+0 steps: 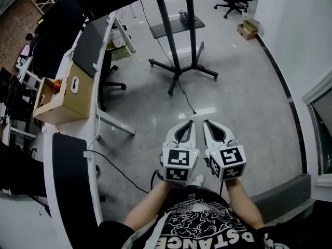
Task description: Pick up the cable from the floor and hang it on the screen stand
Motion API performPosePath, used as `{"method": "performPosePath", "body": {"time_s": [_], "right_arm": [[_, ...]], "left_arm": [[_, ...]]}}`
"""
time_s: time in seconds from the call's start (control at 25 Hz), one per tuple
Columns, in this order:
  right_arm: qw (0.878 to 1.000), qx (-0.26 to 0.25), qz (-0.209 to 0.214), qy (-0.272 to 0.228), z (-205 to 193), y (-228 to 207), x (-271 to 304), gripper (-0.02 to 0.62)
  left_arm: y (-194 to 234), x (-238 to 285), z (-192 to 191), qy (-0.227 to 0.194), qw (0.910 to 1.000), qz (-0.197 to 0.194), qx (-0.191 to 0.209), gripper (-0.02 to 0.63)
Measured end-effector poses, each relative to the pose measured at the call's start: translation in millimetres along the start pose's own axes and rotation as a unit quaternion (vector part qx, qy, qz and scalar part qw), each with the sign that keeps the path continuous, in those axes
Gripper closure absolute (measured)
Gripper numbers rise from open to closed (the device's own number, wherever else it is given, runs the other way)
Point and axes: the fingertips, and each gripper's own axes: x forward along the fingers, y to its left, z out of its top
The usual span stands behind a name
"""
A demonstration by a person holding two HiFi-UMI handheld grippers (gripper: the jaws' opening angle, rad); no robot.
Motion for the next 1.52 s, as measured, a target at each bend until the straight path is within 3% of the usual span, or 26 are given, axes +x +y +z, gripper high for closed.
{"method": "performPosePath", "body": {"time_s": [0.36,0.6,1.28,1.52], "right_arm": [[0.999,-0.005,-0.014,0.037,-14.7,-10.2,50.1,0.591],[0.998,-0.008,-0.03,0.052,-2.5,-22.7,99.6,0.591],[0.988,-0.014,-0.058,0.139,-16.2,-53.8,240.5,0.591],[0.983,-0.013,-0.067,0.172,-36.8,-66.4,276.9,0.591]], "left_arm": [[39.2,37.9,-8.0,0.011,0.9997,-0.013,-0.019,0.606],[76.7,79.8,-6.8,0.022,0.9988,-0.024,-0.036,0.606],[183.7,185.9,-8.2,0.046,0.9924,-0.071,-0.089,0.606],[212.5,219.3,-27.8,0.062,0.9909,-0.087,-0.081,0.606]]}}
